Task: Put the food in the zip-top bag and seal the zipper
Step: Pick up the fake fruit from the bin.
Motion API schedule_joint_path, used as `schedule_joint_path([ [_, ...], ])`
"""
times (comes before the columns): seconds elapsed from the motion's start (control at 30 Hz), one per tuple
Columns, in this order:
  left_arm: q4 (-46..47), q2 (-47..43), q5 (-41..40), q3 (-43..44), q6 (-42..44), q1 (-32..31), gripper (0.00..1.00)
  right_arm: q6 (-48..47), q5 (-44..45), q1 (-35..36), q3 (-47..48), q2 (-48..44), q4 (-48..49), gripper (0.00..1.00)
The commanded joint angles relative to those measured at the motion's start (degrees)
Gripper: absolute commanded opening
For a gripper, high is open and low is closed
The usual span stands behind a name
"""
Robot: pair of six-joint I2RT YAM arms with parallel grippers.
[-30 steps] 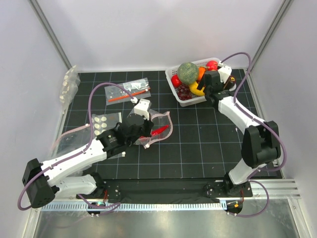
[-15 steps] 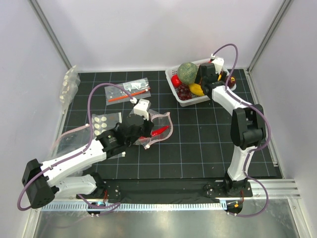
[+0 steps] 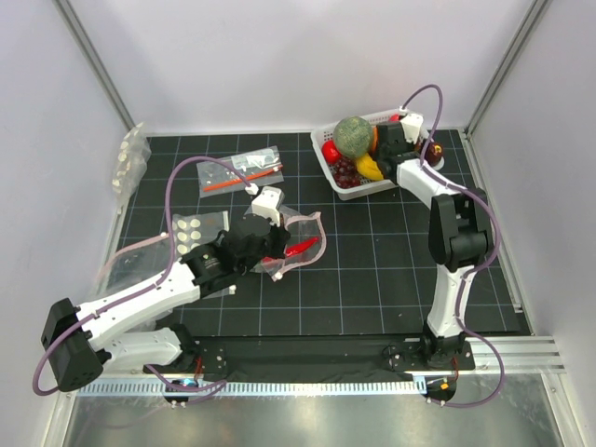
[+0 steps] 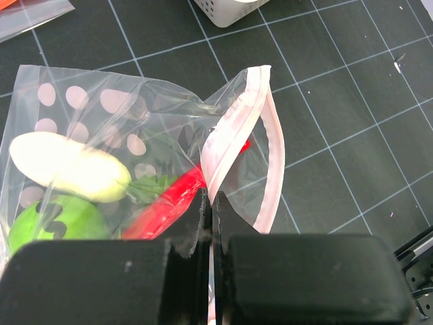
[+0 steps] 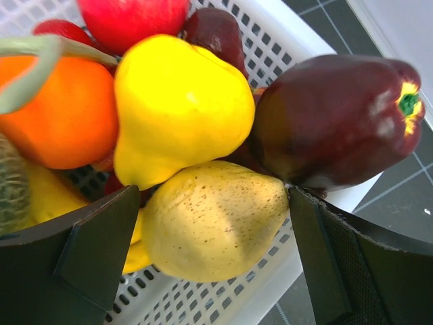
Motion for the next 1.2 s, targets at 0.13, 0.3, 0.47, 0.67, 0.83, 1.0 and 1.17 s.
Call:
schedule_joint_path([
  [0.13,3.42,-0.38,0.57,0.32,-0.86,0.17,0.0,-0.16,1.29,0.01,4.39,3.69,-2.46,0.98],
  [0.3,3.24,-0.55,0.65,0.32,-0.77,0.17,0.0,-0.25,-0.82,0.01,3.98,2.74,-2.39,0.73],
  [0.47,3.24,-0.38,0.65,0.4,-0.68,0.08,0.0,-0.34,-5.91,0.01,1.42,-1.84,0.6,0.52],
  [0.67,3.24,-0.11,0.92,0.49,-0.68,0.17,0.0,1.6,-11.71,0.01,-1.92,-9.66,1.75,0.45],
  [0.83,3.15,0.59,0.22,0.76,-0.51,0.17,0.0,3.18,-14.44,-0.08,-4.9,-14.75,2.01,0.42],
  [1.0,3.07,1.38,0.39,1.02,-0.86,0.17,0.0,8.36,-23.29,0.18,-13.15,-22.48,3.32,0.37],
  [1.17,1.66,2.43,0.39,2.33,-0.68,0.17,0.0,10.99,-28.32,2.81,-25.54,-34.42,7.1,0.34],
])
